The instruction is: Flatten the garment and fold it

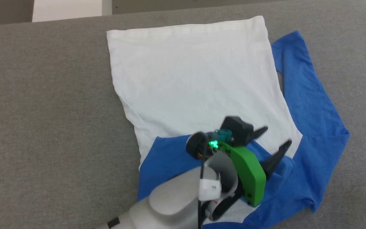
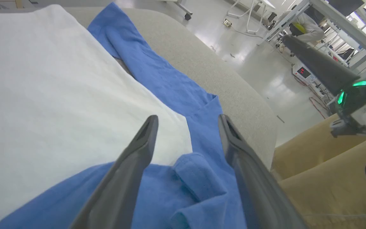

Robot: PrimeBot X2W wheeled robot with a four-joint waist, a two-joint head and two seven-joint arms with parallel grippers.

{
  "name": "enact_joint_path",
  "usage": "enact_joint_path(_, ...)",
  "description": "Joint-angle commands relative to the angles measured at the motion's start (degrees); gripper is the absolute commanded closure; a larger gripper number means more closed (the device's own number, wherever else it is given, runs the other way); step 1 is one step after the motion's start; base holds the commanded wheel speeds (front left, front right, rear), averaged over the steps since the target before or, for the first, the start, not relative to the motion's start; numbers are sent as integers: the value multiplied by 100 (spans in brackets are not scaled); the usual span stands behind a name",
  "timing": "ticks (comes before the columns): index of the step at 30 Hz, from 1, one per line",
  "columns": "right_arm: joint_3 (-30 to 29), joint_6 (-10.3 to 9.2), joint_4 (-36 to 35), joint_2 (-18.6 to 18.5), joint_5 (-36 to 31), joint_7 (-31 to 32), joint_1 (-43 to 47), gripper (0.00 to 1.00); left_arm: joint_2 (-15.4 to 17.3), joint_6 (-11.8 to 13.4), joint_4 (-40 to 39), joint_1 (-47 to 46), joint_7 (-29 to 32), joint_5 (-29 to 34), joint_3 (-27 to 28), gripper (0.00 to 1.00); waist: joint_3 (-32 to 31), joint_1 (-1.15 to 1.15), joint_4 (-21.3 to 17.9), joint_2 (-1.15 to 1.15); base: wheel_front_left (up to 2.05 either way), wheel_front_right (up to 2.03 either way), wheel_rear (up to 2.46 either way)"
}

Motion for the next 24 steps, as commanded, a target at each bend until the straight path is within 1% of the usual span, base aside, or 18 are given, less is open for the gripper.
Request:
enact_joint_path(1, -22, -9, -50, 4, -62, 44, -47, 0, -20, 106, -98, -192, -200, -91, 127, 0, -139, 0, 110, 0, 0, 0, 0)
enact_joint_path(4, -41, -9, -113, 4, -92, 107, 17, 0, 27, 330, -222, -320, -636, -61, 489, 0, -272, 0, 205, 0, 0, 0, 0)
enact_joint_path(6, -30, -9, -150, 4, -104, 150, 72, 0, 294, 554, -388, -351, -962, 104, 744, 0, -361, 0, 262, 0, 0, 0, 0)
enact_joint_path(7, -20, -9, -169, 4, -100, 171, 101, 0, 507, 724, -512, -337, -1108, 232, 892, 0, -406, 0, 293, 0, 0, 0, 0)
enact_joint_path(10, 19, -9, -211, 4, -96, 220, 172, 0, 1102, 1156, -969, -102, -1293, 458, 1263, 0, -497, 0, 363, 0, 0, 0, 0)
enact_joint_path(11, 33, -9, -223, 4, -92, 236, 198, 0, 1357, 1349, -1186, 38, -1340, 575, 1413, 0, -522, 0, 392, 0, 0, 0, 0)
enact_joint_path(15, 74, -9, -248, 4, -77, 274, 296, 0, 2151, 2059, -2047, 799, -1422, 935, 2016, 0, -585, 0, 486, 0, 0, 0, 0)
enact_joint_path(17, 78, -9, -252, 4, -62, 277, 337, 0, 2392, 2345, -2506, 1300, -1434, 1068, 2451, 0, -602, 0, 529, 0, 0, 0, 0)
enact_joint_path(19, 103, -9, -247, 4, -40, 279, 367, 0, 2550, 2516, -2939, 1847, -1436, 1278, 2903, 0, -616, 0, 556, 0, 0, 0, 0)
enact_joint_path(21, 122, -9, -241, 4, -22, 275, 396, 0, 2567, 2613, -3339, 2440, -1437, 1484, 3363, 0, -626, 0, 588, 0, 0, 0, 0)
enact_joint_path(22, 124, -9, -237, 4, -13, 272, 416, 0, 2549, 2608, -3482, 2701, -1438, 1564, 3548, 0, -629, 0, 612, 0, 0, 0, 0)
enact_joint_path(24, 149, -9, -218, 4, 10, 275, 472, 0, 2477, 2504, -3717, 3243, -1438, 1766, 3940, 0, -635, 0, 655, 0, 0, 0, 0)
